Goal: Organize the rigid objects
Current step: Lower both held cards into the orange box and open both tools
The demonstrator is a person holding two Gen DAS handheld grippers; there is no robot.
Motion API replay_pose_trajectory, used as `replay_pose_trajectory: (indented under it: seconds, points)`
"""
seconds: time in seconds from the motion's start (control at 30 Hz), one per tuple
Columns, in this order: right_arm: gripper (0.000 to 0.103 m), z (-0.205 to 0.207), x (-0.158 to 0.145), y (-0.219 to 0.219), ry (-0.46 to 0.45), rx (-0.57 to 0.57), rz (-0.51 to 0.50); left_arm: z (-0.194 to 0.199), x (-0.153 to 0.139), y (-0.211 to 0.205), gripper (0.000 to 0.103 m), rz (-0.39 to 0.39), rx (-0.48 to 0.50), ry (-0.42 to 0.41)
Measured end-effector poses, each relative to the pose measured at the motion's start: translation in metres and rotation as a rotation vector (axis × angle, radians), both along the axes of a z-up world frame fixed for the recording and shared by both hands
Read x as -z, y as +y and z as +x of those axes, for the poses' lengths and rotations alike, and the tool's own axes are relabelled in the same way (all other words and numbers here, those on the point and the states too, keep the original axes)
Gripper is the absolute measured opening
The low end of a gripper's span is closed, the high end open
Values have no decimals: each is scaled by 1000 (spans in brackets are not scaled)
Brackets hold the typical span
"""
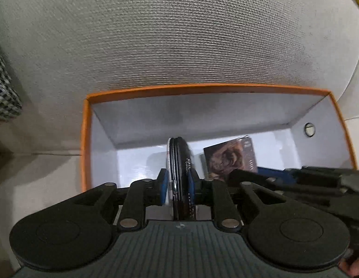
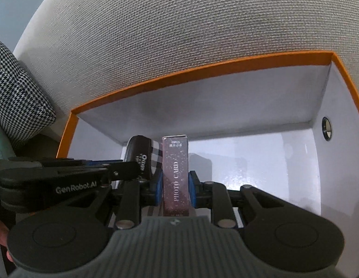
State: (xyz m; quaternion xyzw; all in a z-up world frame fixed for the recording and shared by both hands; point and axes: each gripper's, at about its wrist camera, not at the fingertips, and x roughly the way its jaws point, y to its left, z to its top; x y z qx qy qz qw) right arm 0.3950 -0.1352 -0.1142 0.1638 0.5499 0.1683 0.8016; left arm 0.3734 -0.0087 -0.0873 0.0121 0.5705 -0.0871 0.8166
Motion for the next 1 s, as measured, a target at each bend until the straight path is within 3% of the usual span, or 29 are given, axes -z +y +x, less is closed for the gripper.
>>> replay_pose_trajectory:
  seconds: [0.13,0.27,0.5,0.77,0.83,1.0]
  points:
    - [23,0,0,5,1,-6,3,-10,-15,3,29,-13,23,-50]
    - [23,1,0,7,9,-1,-29,-16,-42,17,32,-35,6,-132]
    - [24,6,9,25,80,22,-38,-39,-74,61,32,-110,-148,-235]
    - [24,5,23,45,122,108,23,-49,-60,84,30,-176,-177,-160]
    - [24,4,24,53,108,106,15,-52,-60,89,24,-181,-170,-153]
    - [24,16,21,49,89,94,30,-50,-58,88,22,-187,-153,-151]
